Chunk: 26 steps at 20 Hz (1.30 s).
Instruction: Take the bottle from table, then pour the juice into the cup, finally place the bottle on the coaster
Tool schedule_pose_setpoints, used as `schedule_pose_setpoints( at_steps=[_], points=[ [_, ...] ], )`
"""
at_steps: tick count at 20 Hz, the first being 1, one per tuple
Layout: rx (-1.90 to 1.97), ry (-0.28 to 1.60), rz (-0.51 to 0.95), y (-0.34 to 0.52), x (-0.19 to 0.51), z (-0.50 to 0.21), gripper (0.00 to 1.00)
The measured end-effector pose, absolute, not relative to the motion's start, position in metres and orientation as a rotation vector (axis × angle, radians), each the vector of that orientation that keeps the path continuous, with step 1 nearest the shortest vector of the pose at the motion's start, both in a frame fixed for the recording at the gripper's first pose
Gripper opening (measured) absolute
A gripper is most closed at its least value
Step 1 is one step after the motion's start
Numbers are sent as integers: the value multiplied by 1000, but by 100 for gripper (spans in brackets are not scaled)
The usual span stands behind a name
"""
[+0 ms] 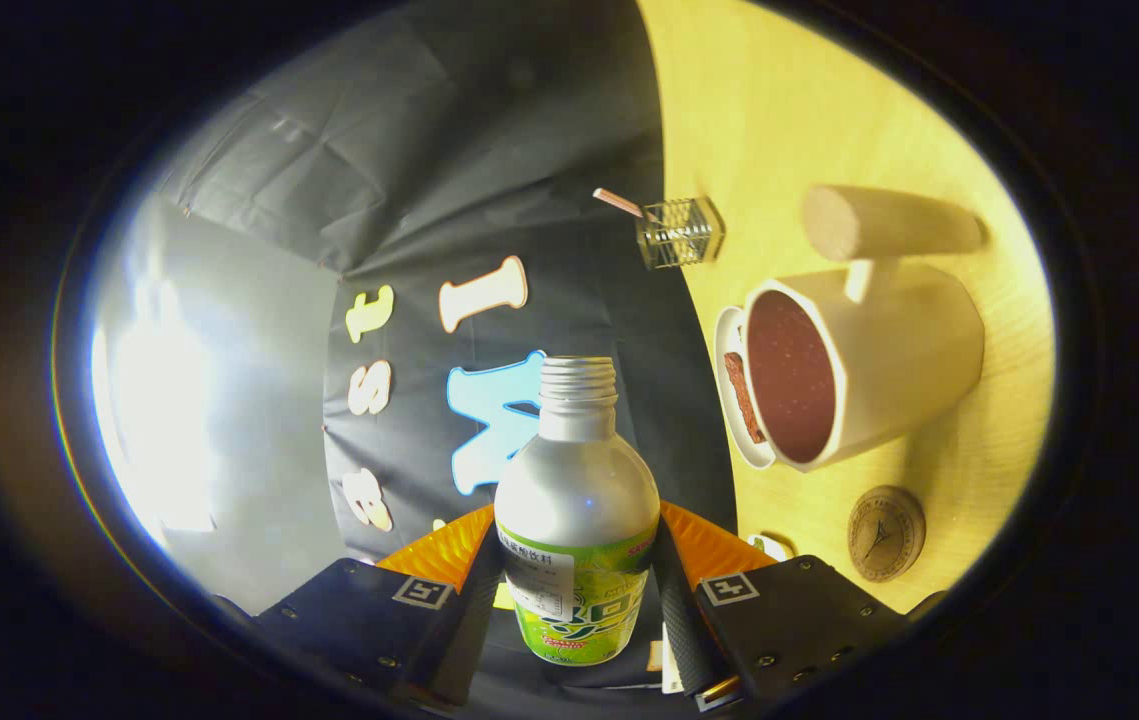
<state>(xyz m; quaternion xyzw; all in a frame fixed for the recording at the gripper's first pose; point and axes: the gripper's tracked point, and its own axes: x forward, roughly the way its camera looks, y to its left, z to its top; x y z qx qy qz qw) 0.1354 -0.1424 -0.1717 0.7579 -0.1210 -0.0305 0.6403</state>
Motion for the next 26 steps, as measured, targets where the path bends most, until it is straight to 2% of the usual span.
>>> schedule_pose_setpoints(
  at_steps=[4,10,21,26],
  points=[
    [1591,-302,-34,-142,132,-150,75],
    [1302,-209,-48,-128,132,-142,75],
    [882,-132,65,-64,135,-113,75],
    [657,-76,-17,-72,134,-114,75]
  ],
)
